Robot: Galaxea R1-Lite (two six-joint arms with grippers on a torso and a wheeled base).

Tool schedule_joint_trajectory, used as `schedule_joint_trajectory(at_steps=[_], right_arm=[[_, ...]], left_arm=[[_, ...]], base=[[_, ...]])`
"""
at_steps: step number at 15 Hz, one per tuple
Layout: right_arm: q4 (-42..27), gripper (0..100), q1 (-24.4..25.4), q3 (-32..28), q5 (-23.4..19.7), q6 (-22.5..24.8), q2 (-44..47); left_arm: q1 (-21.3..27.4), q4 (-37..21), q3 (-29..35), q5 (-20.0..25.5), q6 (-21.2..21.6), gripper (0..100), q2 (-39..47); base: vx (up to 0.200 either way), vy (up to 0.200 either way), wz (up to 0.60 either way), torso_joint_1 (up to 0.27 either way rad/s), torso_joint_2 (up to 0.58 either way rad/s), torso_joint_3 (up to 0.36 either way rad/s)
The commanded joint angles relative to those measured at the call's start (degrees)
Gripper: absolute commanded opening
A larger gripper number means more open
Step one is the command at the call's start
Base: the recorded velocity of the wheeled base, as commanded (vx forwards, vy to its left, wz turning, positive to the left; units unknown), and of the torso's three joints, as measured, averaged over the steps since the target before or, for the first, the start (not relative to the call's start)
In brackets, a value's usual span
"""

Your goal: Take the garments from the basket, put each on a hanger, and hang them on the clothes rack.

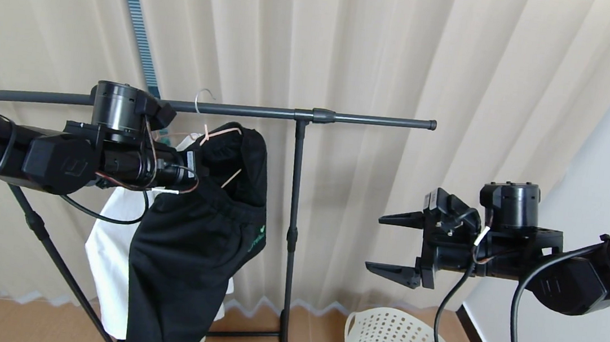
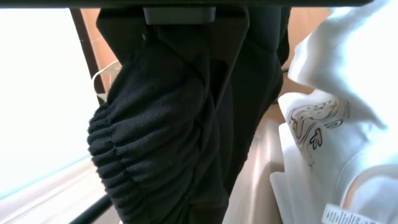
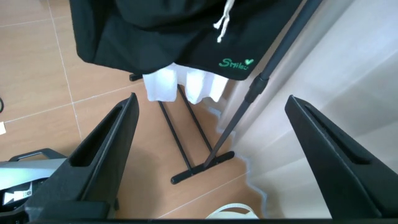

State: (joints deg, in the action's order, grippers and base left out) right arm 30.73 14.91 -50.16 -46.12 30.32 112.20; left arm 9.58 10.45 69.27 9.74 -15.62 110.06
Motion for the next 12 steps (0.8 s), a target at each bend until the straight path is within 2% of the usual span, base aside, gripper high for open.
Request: schedule_joint_trajectory(at_steps=[1, 12], right_arm=[[0.0, 100, 0.0, 0.0, 0.0, 0.0, 0.1], [0.1, 100, 0.0, 0.0, 0.0, 0.0, 0.3]], left_arm=[[0.0, 0.0, 1.8, 0.0, -0.6, 0, 2.3], [-0.4, 0.1, 7.6, -0.4, -3.6, 0, 8.1]], base=[[0.0, 0.0, 0.0, 0.0, 0.0, 0.0], [0.0, 0.0, 0.0, 0.0, 0.0, 0.0]])
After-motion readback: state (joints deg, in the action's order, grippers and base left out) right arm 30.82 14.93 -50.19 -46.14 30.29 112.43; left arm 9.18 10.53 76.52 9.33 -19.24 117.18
